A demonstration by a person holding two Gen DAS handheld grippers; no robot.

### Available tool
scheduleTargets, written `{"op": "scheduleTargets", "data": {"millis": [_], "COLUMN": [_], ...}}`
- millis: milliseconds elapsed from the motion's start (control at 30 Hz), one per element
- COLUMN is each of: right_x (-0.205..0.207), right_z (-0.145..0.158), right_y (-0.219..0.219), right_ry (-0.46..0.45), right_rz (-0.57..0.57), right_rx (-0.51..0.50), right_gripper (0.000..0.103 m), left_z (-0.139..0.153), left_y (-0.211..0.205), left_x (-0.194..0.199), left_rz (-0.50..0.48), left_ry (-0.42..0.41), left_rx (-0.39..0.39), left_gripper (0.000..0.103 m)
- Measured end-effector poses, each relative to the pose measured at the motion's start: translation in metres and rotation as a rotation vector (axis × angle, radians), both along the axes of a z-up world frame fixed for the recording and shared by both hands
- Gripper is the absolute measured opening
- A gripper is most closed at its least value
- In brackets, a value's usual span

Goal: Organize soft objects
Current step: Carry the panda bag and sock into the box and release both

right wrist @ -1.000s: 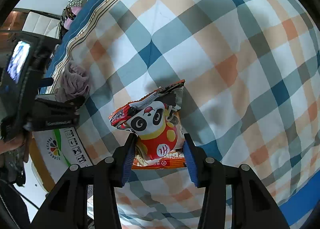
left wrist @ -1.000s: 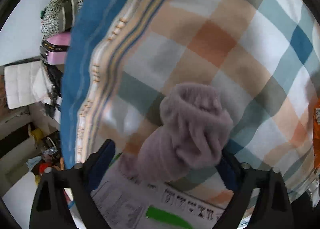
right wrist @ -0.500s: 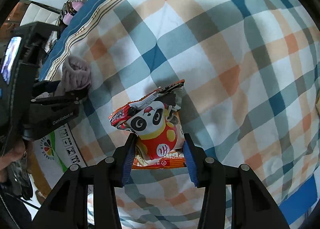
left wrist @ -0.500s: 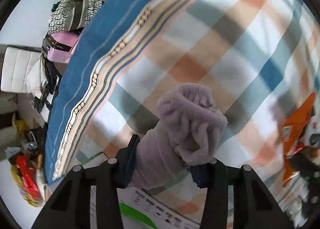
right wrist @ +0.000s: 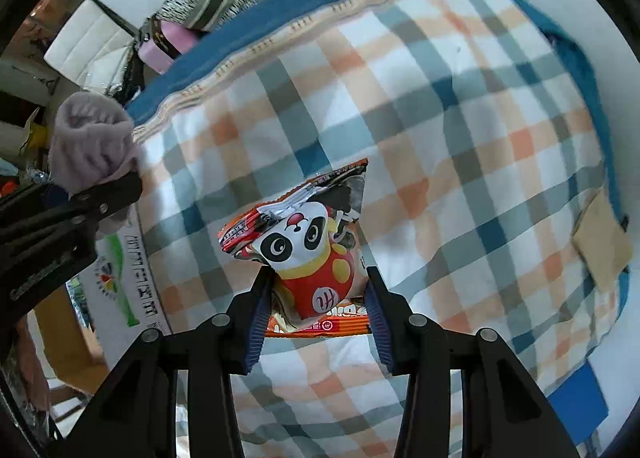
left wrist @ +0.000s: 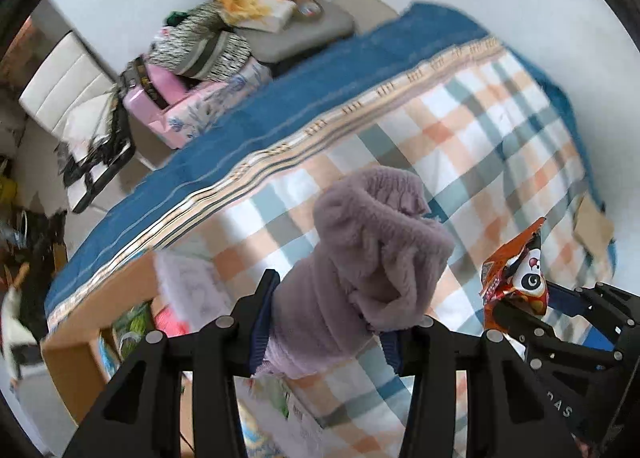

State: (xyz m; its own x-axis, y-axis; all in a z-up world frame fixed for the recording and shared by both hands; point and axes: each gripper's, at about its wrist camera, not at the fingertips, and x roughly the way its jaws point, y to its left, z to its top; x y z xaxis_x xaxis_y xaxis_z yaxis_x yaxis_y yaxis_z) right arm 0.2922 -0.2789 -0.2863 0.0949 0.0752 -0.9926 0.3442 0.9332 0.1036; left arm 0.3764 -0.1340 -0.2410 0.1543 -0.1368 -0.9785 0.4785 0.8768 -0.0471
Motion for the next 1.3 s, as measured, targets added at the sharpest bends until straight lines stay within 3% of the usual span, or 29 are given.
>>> {"op": "scheduleTargets", "data": {"millis": [267,567,867,1100,1300], "right_x": [-0.009,-0.022,-0.019,-0.01,0.002], "right_z": [0.071,0.113,0.084,0.041,-0.001], "right_y": [0.046,0.171,0.275,0.33,0.352], "right_ry": [-0.122,-0.19,-0.131,-0.058,0.02], "right_rz": [0.104,0.306,0.439,0.473,0.47], "right_rx": [-0.012,0.065,0.096,0.092,0.107], "right_gripper": [0.047,0.047,0.047,0.047,0.047], "left_z": [0.056,0.069,0.028,-0.034,-0.078], "left_y": [0.086,0.218,0.331,0.366,0.374], "left_x": [-0.037,-0.079,-0.096,-0.091,-0.089], "left_rz": [0.137,0.343,0.548,0.589,0.616], "left_ry": [-0.088,-0.085,0.028,0.214,0.359], "left_rx": [-0.075,-0.08,-0.071,-0.086,-0.132], "left_gripper": [0.042,0.042,0.042,0.043,0.043]}}
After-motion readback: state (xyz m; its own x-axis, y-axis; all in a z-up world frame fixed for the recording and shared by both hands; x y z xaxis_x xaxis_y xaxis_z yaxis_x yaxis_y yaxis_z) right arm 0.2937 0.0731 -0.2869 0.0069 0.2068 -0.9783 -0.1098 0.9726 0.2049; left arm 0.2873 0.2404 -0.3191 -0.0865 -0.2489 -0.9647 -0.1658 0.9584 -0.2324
